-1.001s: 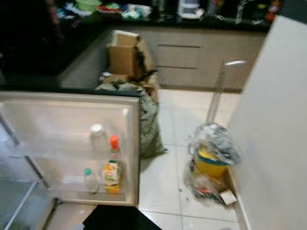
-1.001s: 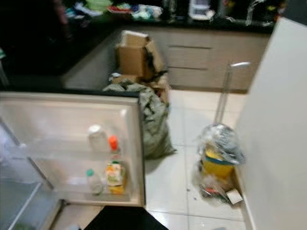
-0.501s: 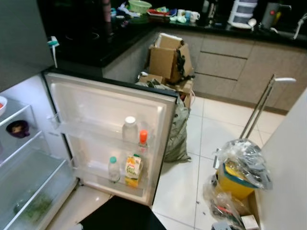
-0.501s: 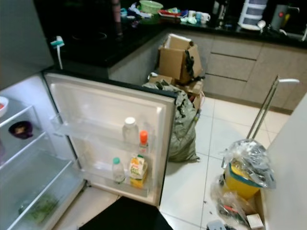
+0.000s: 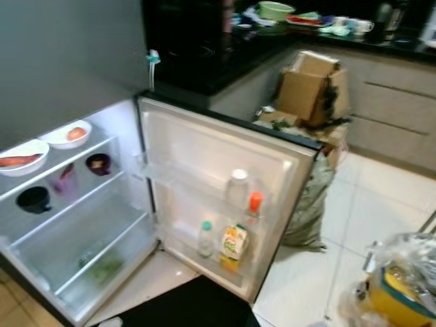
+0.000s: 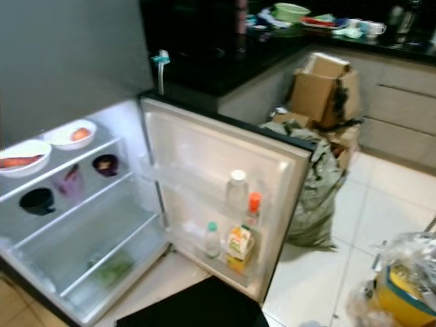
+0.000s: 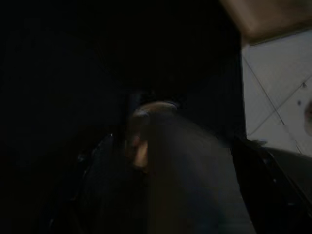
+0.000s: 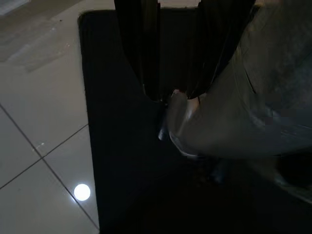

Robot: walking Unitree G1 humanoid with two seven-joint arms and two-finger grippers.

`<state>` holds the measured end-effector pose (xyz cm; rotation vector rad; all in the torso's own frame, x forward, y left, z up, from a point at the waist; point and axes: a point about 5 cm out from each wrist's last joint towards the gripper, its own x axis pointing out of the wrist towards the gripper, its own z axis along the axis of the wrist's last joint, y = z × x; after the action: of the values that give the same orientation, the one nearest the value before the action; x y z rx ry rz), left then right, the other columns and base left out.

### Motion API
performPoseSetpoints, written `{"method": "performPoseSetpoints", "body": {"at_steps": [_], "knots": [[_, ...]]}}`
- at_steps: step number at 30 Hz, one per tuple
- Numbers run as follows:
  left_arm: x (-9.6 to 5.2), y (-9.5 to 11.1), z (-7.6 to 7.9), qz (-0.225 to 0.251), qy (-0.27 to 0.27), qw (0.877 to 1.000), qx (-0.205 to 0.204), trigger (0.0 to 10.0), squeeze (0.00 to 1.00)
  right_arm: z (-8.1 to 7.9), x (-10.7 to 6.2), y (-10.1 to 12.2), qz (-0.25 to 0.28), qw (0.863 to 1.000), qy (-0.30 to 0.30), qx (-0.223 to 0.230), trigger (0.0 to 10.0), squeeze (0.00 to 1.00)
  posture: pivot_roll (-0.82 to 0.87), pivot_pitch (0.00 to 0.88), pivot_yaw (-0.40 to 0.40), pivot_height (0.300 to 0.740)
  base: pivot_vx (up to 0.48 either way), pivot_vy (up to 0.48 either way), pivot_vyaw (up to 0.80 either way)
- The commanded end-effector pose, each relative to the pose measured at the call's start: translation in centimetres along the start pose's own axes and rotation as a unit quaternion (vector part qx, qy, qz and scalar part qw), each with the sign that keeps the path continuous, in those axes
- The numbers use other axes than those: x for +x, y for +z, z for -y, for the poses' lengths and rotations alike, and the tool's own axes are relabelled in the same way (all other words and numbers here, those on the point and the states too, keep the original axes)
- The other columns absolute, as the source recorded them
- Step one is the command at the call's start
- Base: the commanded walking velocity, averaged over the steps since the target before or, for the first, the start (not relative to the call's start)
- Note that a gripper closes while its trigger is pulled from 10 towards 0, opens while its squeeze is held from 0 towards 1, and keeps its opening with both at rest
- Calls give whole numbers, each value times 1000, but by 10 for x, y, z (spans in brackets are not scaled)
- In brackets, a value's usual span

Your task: Restocking fridge

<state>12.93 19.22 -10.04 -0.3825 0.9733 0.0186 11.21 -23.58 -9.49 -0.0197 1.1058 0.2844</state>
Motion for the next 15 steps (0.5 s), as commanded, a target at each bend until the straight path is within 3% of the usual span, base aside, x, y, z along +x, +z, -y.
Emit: {"method": "performPoseSetpoints", "body": {"at_steps": [1, 3, 7, 13, 15], "knots": [[-2, -6, -3, -9, 4, 1000, -1, 10000, 0, -1, 2, 8, 8, 1000, 0, -11, 10000, 0, -115, 0, -51, 740, 0, 0, 775], [-2, -6, -3, -9, 3, 1000, 0, 10000, 0, -1, 2, 7, 8, 1000, -2, -12, 10000, 0, -111, 0, -51, 740, 0, 0, 775], [-2, -5, -2, -9, 1, 1000, 0, 10000, 0, 2, 2, 7, 6, 1000, -22, -17, 10000, 0, -111, 0, -53, 740, 0, -405, 500], [-2, -9, -1, -17, 0, 1000, 0, 10000, 0, 11, -1, 5, -10, 997, -67, -35, 10000, 0, -112, 0, -55, 740, 0, -465, 0], [-2, -10, -2, -16, 9, 1000, -4, 10000, 0, 13, -2, 5, -14, 996, -75, -40, 10000, 0, -112, 0, -55, 740, 0, 0, 0]]}}
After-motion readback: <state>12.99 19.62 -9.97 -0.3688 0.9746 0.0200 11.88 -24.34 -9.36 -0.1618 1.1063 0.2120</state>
